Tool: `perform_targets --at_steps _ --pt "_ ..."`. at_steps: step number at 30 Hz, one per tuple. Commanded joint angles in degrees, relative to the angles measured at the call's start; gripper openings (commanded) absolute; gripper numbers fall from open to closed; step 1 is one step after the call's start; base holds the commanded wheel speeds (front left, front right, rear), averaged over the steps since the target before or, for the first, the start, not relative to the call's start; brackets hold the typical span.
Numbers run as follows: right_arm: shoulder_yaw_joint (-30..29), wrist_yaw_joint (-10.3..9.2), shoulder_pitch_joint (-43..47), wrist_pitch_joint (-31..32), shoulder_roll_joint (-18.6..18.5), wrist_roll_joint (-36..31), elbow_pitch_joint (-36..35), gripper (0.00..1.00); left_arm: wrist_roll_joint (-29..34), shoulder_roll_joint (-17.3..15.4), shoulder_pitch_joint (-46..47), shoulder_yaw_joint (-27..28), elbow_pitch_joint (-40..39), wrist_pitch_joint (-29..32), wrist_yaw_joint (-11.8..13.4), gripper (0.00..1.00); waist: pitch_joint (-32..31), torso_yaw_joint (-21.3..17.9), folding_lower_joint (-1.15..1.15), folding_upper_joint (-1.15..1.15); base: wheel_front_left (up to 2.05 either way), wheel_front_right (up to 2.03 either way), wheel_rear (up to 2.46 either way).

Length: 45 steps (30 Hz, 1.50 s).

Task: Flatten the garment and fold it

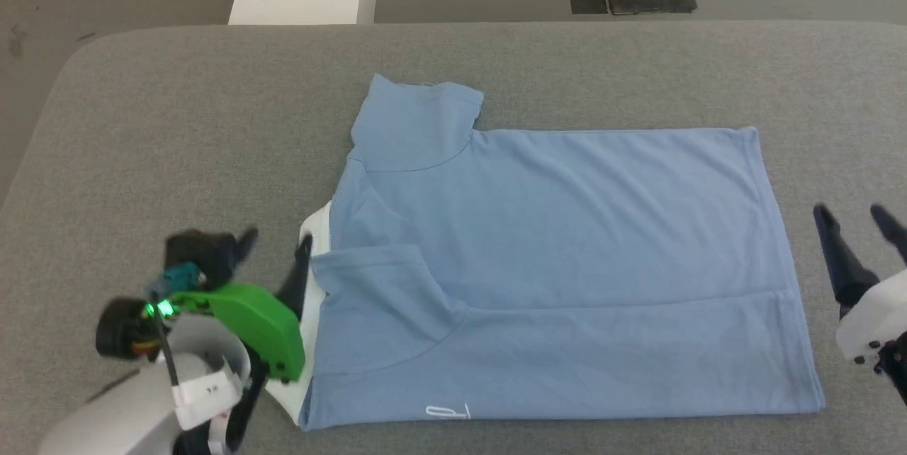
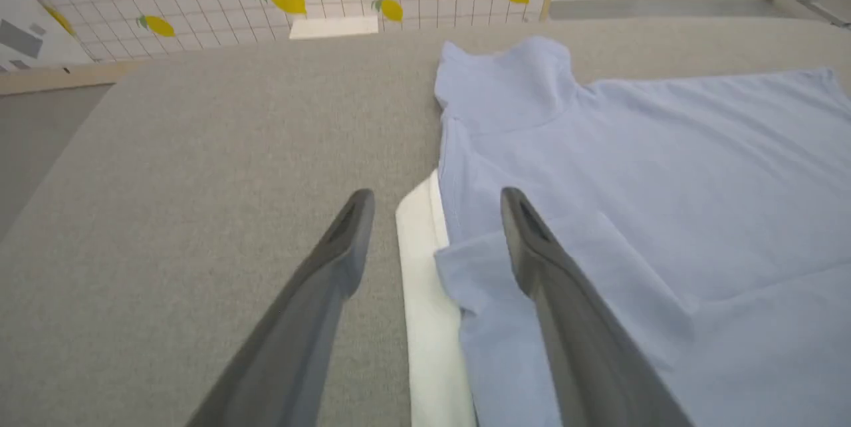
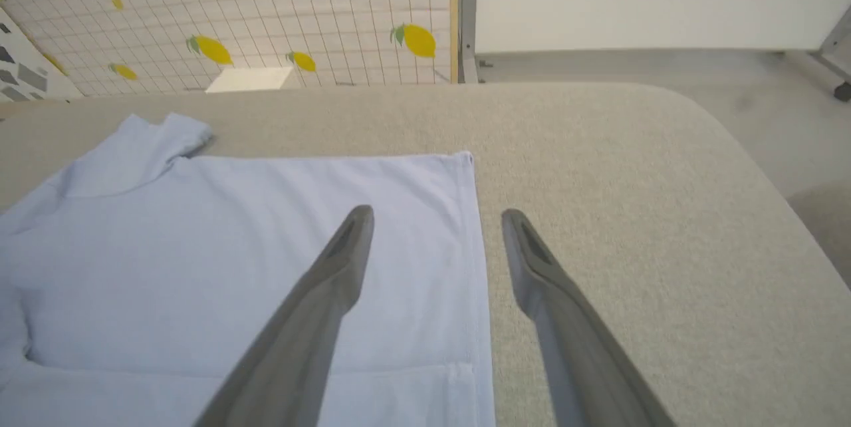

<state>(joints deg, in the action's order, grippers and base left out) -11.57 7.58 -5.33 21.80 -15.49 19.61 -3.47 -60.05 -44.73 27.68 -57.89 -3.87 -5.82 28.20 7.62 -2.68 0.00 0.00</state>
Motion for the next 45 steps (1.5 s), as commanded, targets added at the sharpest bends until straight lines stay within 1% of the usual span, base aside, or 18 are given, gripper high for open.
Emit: perform_targets --at_steps 1,4,7,10,14,18,22,25,29,31,33,34,35,37,39,40,43,45 --pt "0.9 -0.09 -0.9 -3.8 -0.6 0.7 -1.1 1.00 1.1 0.5 1.4 1.4 -0.3 -2.4 0.4 1.00 0.0 -0.2 0.00 0.00 0.00 0.00 0.00" --pt "2.8 -0.09 -1.1 -11.3 -1.7 0.8 -2.4 1.00 2.2 0.8 2.3 3.3 -1.2 -5.6 0.5 1.00 0.4 -0.8 0.00 0.00 0.00 0.00 0.00" --pt "3.1 -0.09 -1.3 -17.2 -0.4 0.7 -2.8 1.00 3.0 0.6 3.1 4.3 -1.9 -6.7 0.0 1.00 1.6 -1.9 0.00 0.00 0.00 0.00 0.00" --pt "3.5 -0.09 -1.5 -20.9 1.1 -0.1 -3.3 1.00 3.4 0.0 4.8 4.5 -2.1 -6.0 -0.9 1.00 3.4 -3.1 0.00 0.00 0.00 0.00 0.00" --pt "3.3 -0.09 -2.0 -22.7 3.6 -0.9 -3.9 1.00 3.3 -1.0 9.2 4.7 -1.5 -2.5 -3.3 1.00 7.2 -4.9 0.00 0.00 0.00 0.00 0.00" --pt "3.9 -0.09 -3.1 -23.2 5.0 -1.7 -5.1 1.00 2.6 -2.6 15.7 4.2 0.4 4.8 -7.5 1.00 12.2 -7.1 0.00 0.00 0.00 0.00 0.00" --pt "4.2 -0.09 -4.7 -23.4 6.3 -1.9 -6.2 1.00 2.2 -3.8 23.8 3.5 3.1 13.4 -13.2 1.00 17.1 -9.7 0.00 0.00 0.00 0.00 0.00" --pt "4.3 -0.09 -6.2 -23.4 7.6 -1.7 -6.6 1.00 1.3 -4.9 30.6 2.5 5.7 22.1 -18.3 1.00 20.3 -11.9 0.00 0.00 0.00 0.00 0.00" --pt "4.9 -0.09 -7.8 -24.1 8.9 -1.5 -6.5 1.00 0.5 -6.2 39.2 1.6 10.1 33.1 -24.0 1.00 23.5 -14.6 0.00 0.00 0.00 0.00 0.00" --pt "5.1 -0.09 -8.4 -24.5 9.6 -1.4 -6.4 1.00 -0.1 -6.5 43.2 1.5 12.6 38.1 -26.3 1.00 24.8 -15.8 0.00 0.00 0.00 0.00 0.00" --pt "5.5 -0.09 -8.9 -24.8 10.1 -1.2 -6.2 1.00 -1.5 -6.4 46.7 1.8 15.5 42.8 -27.5 1.00 25.9 -16.8 0.00 0.00 0.00 0.00 0.00" --pt "6.1 -0.09 -9.3 -25.3 10.6 -1.0 -5.9 1.00 -2.5 -6.7 50.6 1.6 18.7 49.2 -28.3 1.00 27.2 -18.1 0.00 0.00 0.00 0.00 0.00" --pt "6.3 -0.09 -9.4 -25.5 10.8 -1.0 -5.8 1.00 -2.7 -7.0 51.9 1.6 19.8 51.3 -28.6 1.00 27.7 -18.5 0.00 0.00 0.00 0.00 0.00" --pt "6.6 -0.09 -9.7 -25.9 11.2 -0.8 -5.6 1.00 -3.3 -7.4 53.9 1.6 22.2 54.3 -29.4 1.00 28.6 -19.2 0.00 0.00 0.00 0.00 0.00" --pt "6.7 -0.09 -9.8 -26.2 11.4 -0.8 -5.3 1.00 -4.4 -7.4 55.0 1.7 23.7 57.2 -29.2 1.00 29.2 -19.7 0.00 0.00 0.00 0.00 0.00" --pt "6.8 -0.09 -9.8 -26.4 11.5 -0.8 -5.0 1.00 -4.9 -7.4 55.5 1.8 24.2 58.5 -28.6 1.00 29.5 -20.0 0.00 0.00 0.00 0.00 0.00" --pt "6.8 -0.09 -10.0 -26.8 11.8 -0.8 -4.4 1.00 -5.0 -7.8 56.2 1.3 24.8 61.1 -28.3 1.00 30.1 -20.4 0.00 0.00 0.00 0.00 0.00" --pt "6.8 -0.09 -10.0 -27.0 11.9 -0.8 -4.1 1.00 -4.9 -8.2 56.4 1.3 25.0 61.5 -28.1 1.00 30.5 -20.6 0.00 0.00 0.00 0.00 0.00"
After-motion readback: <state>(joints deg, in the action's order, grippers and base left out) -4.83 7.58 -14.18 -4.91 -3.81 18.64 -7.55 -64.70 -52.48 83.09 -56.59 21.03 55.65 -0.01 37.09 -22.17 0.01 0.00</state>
